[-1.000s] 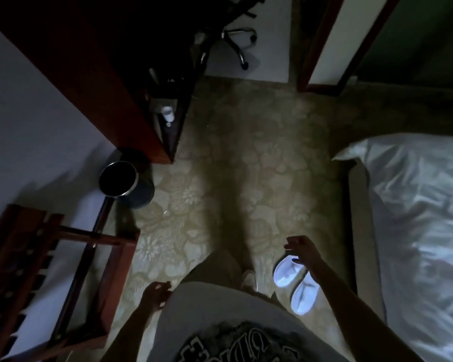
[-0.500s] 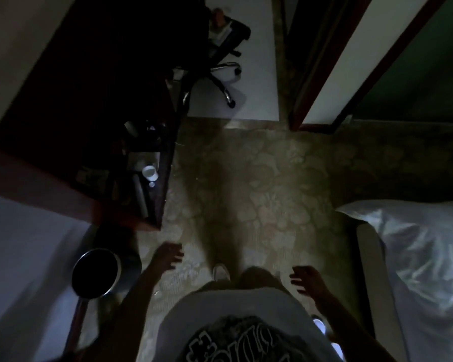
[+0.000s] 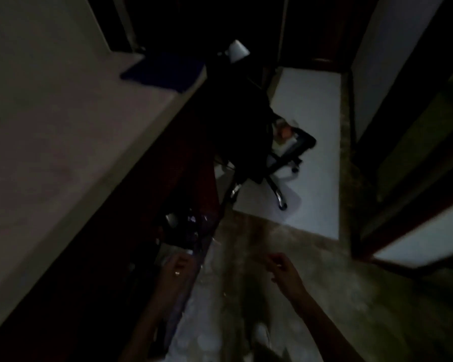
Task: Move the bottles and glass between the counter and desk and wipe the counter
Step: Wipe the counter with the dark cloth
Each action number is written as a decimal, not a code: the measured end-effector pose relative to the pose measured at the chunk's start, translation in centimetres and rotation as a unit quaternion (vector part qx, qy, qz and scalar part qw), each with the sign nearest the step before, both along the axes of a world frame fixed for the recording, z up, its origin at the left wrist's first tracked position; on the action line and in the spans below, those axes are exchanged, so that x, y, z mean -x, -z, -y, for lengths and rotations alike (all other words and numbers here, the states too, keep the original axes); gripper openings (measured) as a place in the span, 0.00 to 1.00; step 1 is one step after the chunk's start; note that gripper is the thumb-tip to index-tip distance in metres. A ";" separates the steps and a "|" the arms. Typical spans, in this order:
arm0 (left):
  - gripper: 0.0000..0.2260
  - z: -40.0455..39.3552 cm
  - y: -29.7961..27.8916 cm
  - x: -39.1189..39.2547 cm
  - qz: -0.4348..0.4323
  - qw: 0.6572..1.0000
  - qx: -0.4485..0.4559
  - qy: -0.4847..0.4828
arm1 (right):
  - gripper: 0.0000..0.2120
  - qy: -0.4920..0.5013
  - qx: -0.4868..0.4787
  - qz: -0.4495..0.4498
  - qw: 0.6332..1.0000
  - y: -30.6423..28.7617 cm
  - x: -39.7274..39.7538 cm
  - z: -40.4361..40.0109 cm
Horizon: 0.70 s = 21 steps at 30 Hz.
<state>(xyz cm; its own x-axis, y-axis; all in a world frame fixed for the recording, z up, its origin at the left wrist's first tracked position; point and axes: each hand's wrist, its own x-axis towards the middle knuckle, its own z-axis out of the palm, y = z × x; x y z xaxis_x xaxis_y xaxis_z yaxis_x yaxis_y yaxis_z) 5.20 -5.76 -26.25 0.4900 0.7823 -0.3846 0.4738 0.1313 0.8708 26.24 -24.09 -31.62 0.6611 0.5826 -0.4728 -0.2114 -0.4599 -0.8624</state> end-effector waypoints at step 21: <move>0.17 -22.6 -19.7 -18.5 -0.220 0.789 -0.565 -0.100 | 0.24 -0.428 -0.207 0.568 0.672 -27.1 -18.6 -50.4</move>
<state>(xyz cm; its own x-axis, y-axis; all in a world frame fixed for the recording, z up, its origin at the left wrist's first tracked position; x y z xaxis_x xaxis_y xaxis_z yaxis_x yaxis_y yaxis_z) 23.71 16.89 -6.53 0.3276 0.7922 0.5149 0.8306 -0.5013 0.2427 44.80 26.26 -4.55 -0.2031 0.9052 0.3734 0.8804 0.3357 -0.3350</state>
